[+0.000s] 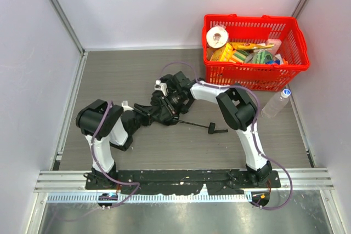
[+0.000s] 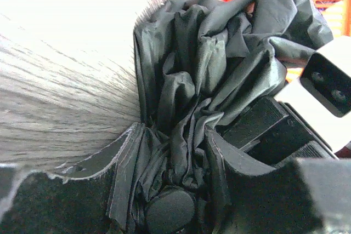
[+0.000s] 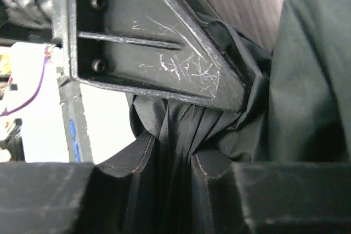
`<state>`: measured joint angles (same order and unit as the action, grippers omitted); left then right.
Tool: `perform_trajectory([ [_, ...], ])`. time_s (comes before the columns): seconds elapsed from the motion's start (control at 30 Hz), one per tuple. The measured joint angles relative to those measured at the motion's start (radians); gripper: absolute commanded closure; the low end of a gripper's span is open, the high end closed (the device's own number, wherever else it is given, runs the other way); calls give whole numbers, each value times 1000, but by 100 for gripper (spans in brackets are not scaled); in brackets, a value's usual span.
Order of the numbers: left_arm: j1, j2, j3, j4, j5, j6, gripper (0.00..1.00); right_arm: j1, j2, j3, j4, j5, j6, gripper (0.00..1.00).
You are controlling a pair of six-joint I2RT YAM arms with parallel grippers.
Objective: Put away the umbrella
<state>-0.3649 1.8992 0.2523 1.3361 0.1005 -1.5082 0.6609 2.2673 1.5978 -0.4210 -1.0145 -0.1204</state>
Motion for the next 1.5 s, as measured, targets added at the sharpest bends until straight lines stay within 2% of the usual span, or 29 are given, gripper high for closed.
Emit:
perform_trajectory([
  [0.1,-2,50,-1,74,3,0,100,30,-100,-88,57,199,134,53],
  [0.27,-9,135,-8,191,27,-16,100,116,-266,-192,62,622,388,48],
  [0.3,-9,137,-10,198,26,-18,100,131,-285,-196,50,699,435,39],
  [0.33,-9,138,-14,202,22,-20,100,157,-312,-201,31,797,489,36],
  [0.37,-8,137,-20,206,14,-22,100,180,-344,-208,9,891,552,21],
  [0.43,-7,129,-35,210,0,-24,100,235,-419,-226,-34,1072,670,21],
  [0.5,-6,116,-50,209,-13,-24,100,280,-478,-246,-53,1183,758,21],
  [0.63,-6,90,-68,202,-43,-23,100,352,-619,-370,-6,1305,903,28],
  [0.73,-6,85,-69,197,-54,-23,100,388,-657,-415,15,1368,979,34],
  [0.93,-6,84,-70,196,-64,-30,100,415,-564,-405,142,1416,1046,42],
  [1.07,-6,76,-71,188,-68,-30,100,418,-460,-361,159,1413,1074,43],
  [1.13,-6,64,-71,174,-72,-29,100,420,-433,-358,156,1417,1087,49],
  [1.2,-6,54,-71,163,-75,-26,100,421,-416,-357,151,1431,1091,59],
  [1.23,-6,50,-71,159,-76,-25,100,422,-409,-355,150,1437,1092,69],
  [1.3,-6,45,-71,152,-80,-25,100,424,-397,-348,147,1452,1093,79],
  [1.33,-6,42,-71,149,-81,-25,100,424,-394,-346,146,1458,1089,81],
  [1.43,-6,37,-71,144,-82,-21,100,426,-393,-344,135,1475,1088,99],
  [1.5,-6,35,-71,141,-82,-21,100,426,-393,-347,132,1479,1080,99],
])
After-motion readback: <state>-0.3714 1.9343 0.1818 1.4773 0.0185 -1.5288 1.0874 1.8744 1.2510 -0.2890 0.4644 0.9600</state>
